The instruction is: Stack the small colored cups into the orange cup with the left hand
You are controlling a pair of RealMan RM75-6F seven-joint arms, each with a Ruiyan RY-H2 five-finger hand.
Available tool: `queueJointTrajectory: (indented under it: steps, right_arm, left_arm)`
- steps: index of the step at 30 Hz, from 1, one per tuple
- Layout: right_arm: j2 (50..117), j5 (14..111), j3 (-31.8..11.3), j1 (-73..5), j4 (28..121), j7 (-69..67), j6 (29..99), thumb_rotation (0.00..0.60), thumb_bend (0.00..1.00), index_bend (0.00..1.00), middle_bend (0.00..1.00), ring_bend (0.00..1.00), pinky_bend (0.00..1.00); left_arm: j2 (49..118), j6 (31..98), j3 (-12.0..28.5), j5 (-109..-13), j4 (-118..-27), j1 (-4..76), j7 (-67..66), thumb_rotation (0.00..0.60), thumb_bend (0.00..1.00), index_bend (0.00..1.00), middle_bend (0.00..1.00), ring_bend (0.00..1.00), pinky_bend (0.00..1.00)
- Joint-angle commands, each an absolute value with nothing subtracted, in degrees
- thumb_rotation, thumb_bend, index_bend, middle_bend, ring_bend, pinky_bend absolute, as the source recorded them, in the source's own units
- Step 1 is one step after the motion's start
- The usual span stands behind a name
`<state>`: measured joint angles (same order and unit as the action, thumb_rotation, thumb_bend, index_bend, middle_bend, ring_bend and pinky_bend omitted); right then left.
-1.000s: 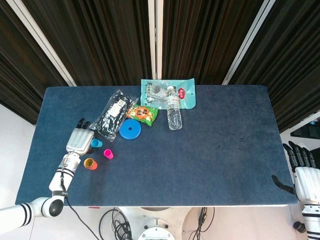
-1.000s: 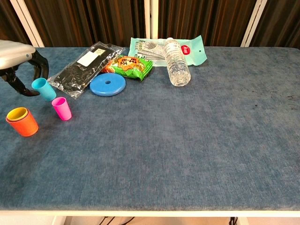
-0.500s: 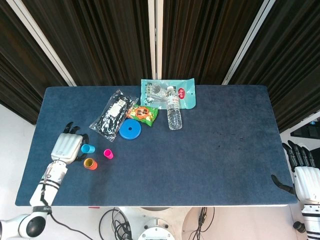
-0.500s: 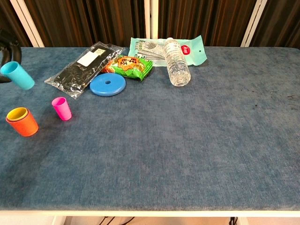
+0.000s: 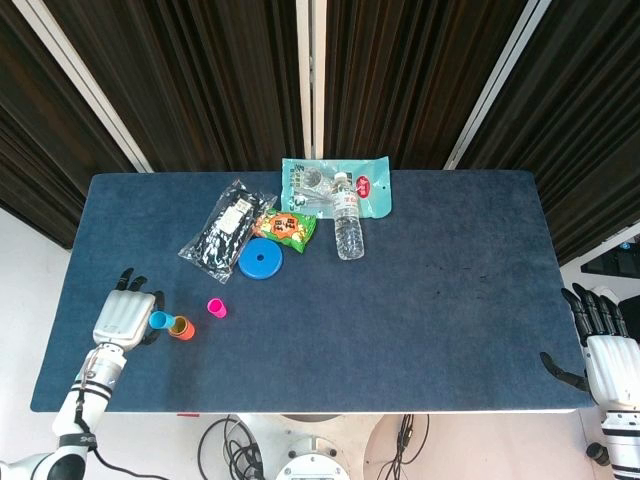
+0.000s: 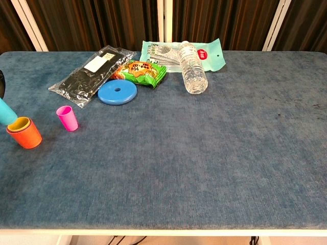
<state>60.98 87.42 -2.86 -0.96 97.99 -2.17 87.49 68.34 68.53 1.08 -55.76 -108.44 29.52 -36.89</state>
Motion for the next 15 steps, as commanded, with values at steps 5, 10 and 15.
queueJointTrajectory:
  steps: [5,10,15]
  right_arm:
    - [61.03,87.19,-2.99,-1.11,97.87,-2.24,87.28,0.600,0.16,0.00,0.00,0.00,0.00]
    - [61.07,87.00,-3.00,-1.10,97.73,-2.25,87.19,0.600,0.16,0.00,0.00,0.00,0.00]
    - [61.15,86.98,-3.01,-1.13,97.64,-2.40,87.14,0.600,0.16,0.00,0.00,0.00,0.00]
  left_arm:
    - [69.37,67.66,1.10,-55.82,-107.28,29.25,-34.99,0.600,0.25,0.50,0.54,0.15,0.01]
    - [69.19,67.89,1.56,-57.37,-107.68,29.10,-33.38,0.600,0.25,0.50,0.54,0.15,0.01]
    - [69.12,67.36,1.56,-57.43,-108.45,29.11,-32.75,0.600,0.25,0.50,0.54,0.15,0.01]
